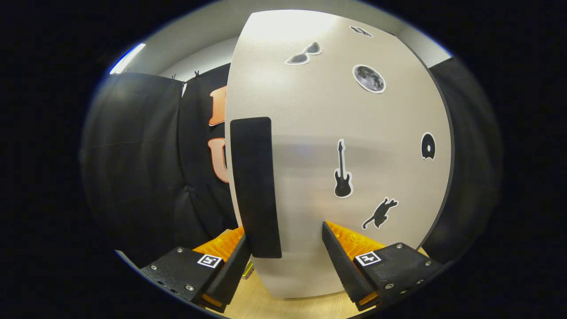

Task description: Open the shoe cabinet door, grab the shoes and put them into the shoe cabinet, then close the shoe cabinet door.

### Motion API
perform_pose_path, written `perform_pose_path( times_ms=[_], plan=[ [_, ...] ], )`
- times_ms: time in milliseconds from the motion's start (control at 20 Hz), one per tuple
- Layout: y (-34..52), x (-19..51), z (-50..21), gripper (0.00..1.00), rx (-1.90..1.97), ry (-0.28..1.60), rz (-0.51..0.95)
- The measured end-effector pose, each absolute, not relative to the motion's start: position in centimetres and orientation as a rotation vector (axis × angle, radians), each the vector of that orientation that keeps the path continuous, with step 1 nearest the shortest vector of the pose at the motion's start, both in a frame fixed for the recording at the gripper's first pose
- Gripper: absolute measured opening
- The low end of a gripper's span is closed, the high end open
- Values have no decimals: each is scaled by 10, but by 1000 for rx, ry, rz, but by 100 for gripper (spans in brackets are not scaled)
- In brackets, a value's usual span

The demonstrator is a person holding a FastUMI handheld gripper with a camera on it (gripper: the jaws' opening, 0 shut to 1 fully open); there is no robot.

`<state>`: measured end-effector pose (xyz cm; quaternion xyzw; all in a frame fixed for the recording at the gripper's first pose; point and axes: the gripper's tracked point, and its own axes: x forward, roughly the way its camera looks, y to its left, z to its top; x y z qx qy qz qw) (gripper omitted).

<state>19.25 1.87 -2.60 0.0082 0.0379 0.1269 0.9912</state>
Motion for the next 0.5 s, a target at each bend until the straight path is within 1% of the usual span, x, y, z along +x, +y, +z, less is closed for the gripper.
perform_pose_path(
  times_ms=[150,500],
  plan=[
    [17,201,-28,95,-38,46,199],
    [19,207,-30,96,-42,52,144]
  ],
)
